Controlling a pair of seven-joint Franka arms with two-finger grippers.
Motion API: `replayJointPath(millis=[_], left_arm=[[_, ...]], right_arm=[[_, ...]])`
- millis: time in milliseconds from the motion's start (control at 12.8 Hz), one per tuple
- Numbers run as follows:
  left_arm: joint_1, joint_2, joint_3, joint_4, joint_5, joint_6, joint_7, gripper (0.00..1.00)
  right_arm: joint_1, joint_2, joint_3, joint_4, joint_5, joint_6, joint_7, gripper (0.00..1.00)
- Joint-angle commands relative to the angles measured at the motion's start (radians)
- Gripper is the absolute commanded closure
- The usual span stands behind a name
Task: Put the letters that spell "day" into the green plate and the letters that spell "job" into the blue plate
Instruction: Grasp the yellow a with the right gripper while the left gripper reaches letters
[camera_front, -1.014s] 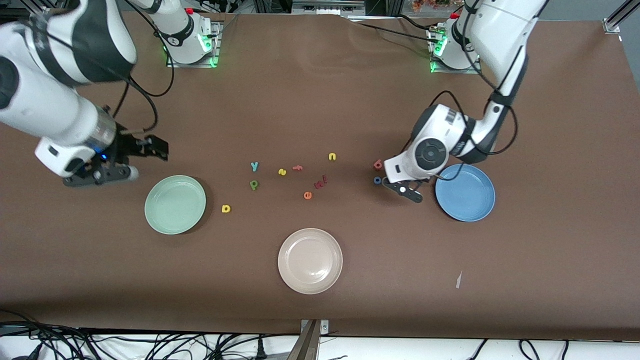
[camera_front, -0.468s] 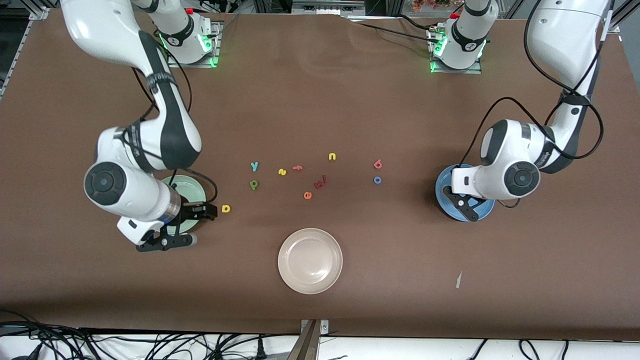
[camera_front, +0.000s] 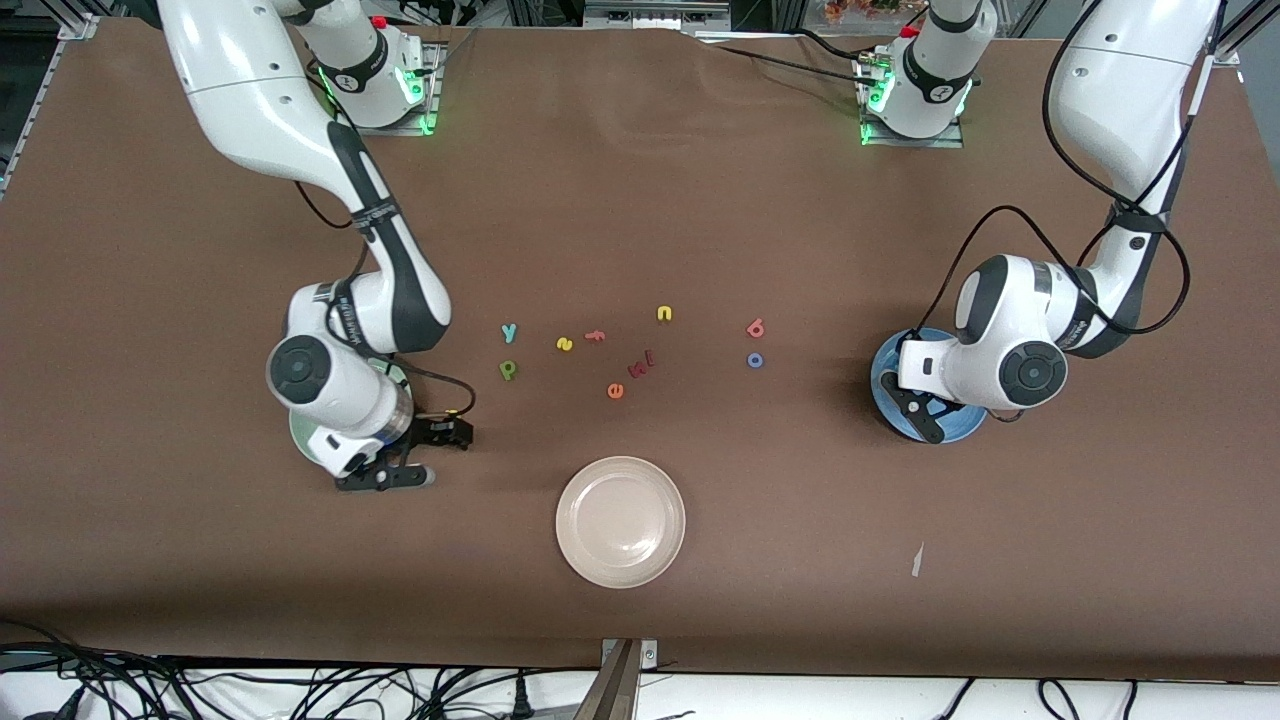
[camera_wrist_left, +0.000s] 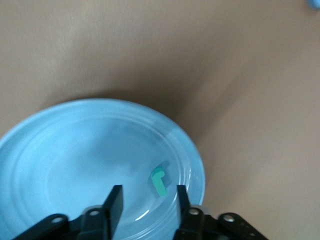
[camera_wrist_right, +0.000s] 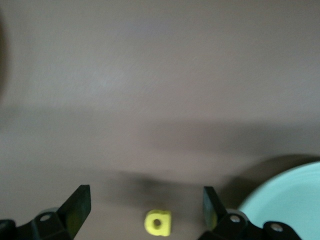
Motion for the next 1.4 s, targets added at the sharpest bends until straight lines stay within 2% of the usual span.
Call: replayJointPath(millis=[0, 312, 624, 780, 858, 1170, 1248, 1326], left_arm=[[-0.006, -0.054, -0.053, 0.001, -0.005, -0.024, -0.043, 0.0], [-0.024, -0.043, -0.198, 0.034, -0.005, -0.022, -0.451, 0.0], [-0.168, -0.006, -0.2, 0.045, 0.011, 0.042, -0.822, 0.0], [-0.175, 0.033, -0.2, 0.044, 0.011, 0.079, -0.89, 0.0], [-0.175, 0.049, -0.2, 0.044, 0.012, 0.094, -0.891, 0.0], [-0.187, 0.077, -0.196, 0.025, 0.015, 0.168, -0.892, 0.0], [-0.186, 0.084, -0.197, 0.024, 0.068, 0.176, -0.892, 0.0], [-0.187, 0.099, -0.199, 0.016, 0.139, 0.194, -0.894, 0.05]], right_arm=[[0.015, -0.051, 0.001, -0.076, 0.008, 0.023, 0.031, 0.01], [0.017, -0.063, 0.001, -0.165, 0.003, 0.118, 0.026, 0.01], [0.028, -0.066, 0.001, -0.211, 0.006, 0.156, 0.031, 0.02], [0.029, -0.066, 0.001, -0.234, 0.006, 0.176, 0.031, 0.07], [0.035, -0.066, 0.001, -0.238, 0.006, 0.178, 0.031, 0.12], [0.041, -0.065, 0.001, -0.238, 0.006, 0.178, 0.031, 0.5], [0.041, -0.065, 0.001, -0.238, 0.006, 0.178, 0.029, 0.57], [0.041, -0.065, 0.001, -0.238, 0.006, 0.178, 0.029, 0.6]])
